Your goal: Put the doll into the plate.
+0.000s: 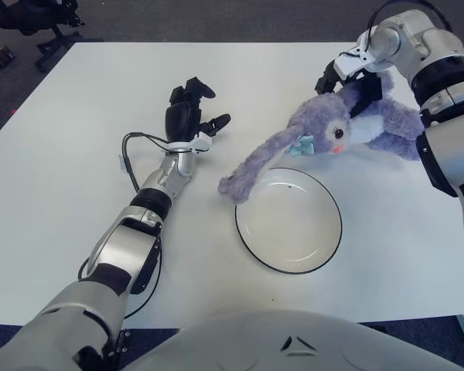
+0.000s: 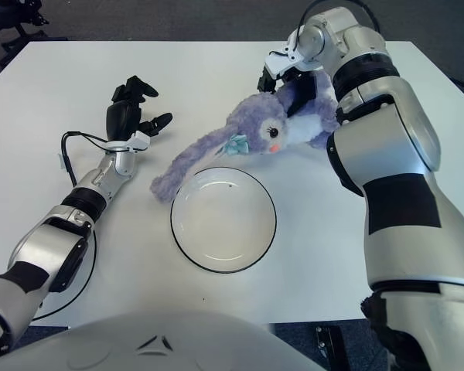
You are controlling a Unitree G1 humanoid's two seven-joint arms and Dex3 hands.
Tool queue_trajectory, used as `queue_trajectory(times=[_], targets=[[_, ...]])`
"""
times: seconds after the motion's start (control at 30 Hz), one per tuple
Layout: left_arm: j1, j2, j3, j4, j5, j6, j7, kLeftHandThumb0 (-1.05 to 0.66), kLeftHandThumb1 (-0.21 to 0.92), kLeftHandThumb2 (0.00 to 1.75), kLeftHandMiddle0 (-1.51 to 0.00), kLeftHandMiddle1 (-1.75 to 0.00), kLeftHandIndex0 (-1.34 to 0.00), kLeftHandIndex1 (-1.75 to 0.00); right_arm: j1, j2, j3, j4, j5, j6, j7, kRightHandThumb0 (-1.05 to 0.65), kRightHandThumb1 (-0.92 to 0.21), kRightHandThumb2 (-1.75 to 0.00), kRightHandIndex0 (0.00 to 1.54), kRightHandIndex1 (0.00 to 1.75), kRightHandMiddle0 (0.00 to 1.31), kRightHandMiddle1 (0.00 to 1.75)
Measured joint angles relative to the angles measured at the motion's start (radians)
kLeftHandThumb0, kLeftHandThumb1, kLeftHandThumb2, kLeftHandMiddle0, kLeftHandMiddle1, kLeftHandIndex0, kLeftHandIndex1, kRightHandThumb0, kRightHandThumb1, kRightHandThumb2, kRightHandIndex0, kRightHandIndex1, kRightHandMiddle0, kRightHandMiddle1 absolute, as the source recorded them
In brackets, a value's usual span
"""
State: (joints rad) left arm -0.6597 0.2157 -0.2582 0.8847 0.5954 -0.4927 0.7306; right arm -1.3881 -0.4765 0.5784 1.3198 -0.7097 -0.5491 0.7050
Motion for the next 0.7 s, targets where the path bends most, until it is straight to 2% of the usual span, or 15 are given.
queue_trajectory(times=[0.13, 0.17, 0.2, 0.27, 0.33, 0.43, 0.63, 0.67, 0.7], targets=[[0.000, 0.000, 0.000, -0.008, 0.000, 0.002, -0.002, 0.00, 0.92, 0.45, -0.28, -1.48, -0.18, -1.75, 0.006, 0.000, -0.007, 0.004, 0.002, 0.002, -0.018, 0.01, -0.41, -1.11, 0.58, 1.72, 0.50, 1.46], [0.000, 0.000, 0.000, -0.010, 0.000, 0.002, -0.003, 0.00, 0.92, 0.45, -0.28, -1.48, -0.18, -1.75, 0.006, 0.000, -0.011, 0.003, 0.004, 0.002, -0.024, 0.08, -0.46, -1.02, 0.58, 1.67, 0.45, 1.39], [0.000, 0.000, 0.000, -0.011, 0.000, 0.003, -0.004, 0.00, 0.92, 0.46, -0.28, -1.49, -0.17, -1.75, 0.008, -0.001, -0.020, 0.003, 0.008, 0.000, -0.036, -0.15, -0.56, -0.73, 0.50, 1.61, 0.37, 1.28], [0.000, 0.000, 0.000, -0.012, -0.001, 0.004, -0.007, 0.00, 0.92, 0.46, -0.27, -1.50, -0.17, -1.75, 0.020, -0.005, -0.051, -0.007, 0.036, -0.008, -0.076, -0.36, -0.70, -0.39, 0.43, 1.56, 0.31, 1.19], [0.000, 0.000, 0.000, -0.011, -0.001, 0.006, -0.011, 0.00, 0.92, 0.46, -0.27, -1.51, -0.16, -1.75, 0.033, -0.009, -0.082, -0.016, 0.066, -0.016, -0.114, -0.48, -0.78, -0.18, 0.39, 1.52, 0.25, 1.13], [0.000, -0.001, 0.000, -0.011, -0.001, 0.007, -0.016, 0.00, 0.92, 0.46, -0.27, -1.51, -0.16, -1.75, 0.038, -0.011, -0.097, -0.020, 0.076, -0.019, -0.124, -0.54, -0.83, -0.08, 0.36, 1.50, 0.21, 1.09], [0.000, -0.001, 0.000, -0.011, -0.001, 0.007, -0.018, 0.00, 0.92, 0.47, -0.26, -1.51, -0.16, -1.75, 0.045, -0.012, -0.109, -0.021, 0.077, -0.019, -0.125, -0.57, -0.85, -0.02, 0.35, 1.48, 0.19, 1.07], [0.000, -0.001, 0.000, -0.011, -0.001, 0.007, -0.018, 0.00, 0.92, 0.47, -0.26, -1.52, -0.16, -1.75, 0.046, -0.012, -0.111, -0.021, 0.077, -0.019, -0.125, -0.59, -0.85, -0.02, 0.35, 1.36, 0.18, 1.01], [0.000, -0.002, 0.000, -0.011, -0.001, 0.007, -0.019, 0.00, 0.92, 0.47, -0.26, -1.52, -0.16, -1.74, 0.048, -0.012, -0.113, -0.022, 0.078, -0.020, -0.125, -0.64, -0.87, -0.02, 0.35, 0.96, 0.18, 0.84]])
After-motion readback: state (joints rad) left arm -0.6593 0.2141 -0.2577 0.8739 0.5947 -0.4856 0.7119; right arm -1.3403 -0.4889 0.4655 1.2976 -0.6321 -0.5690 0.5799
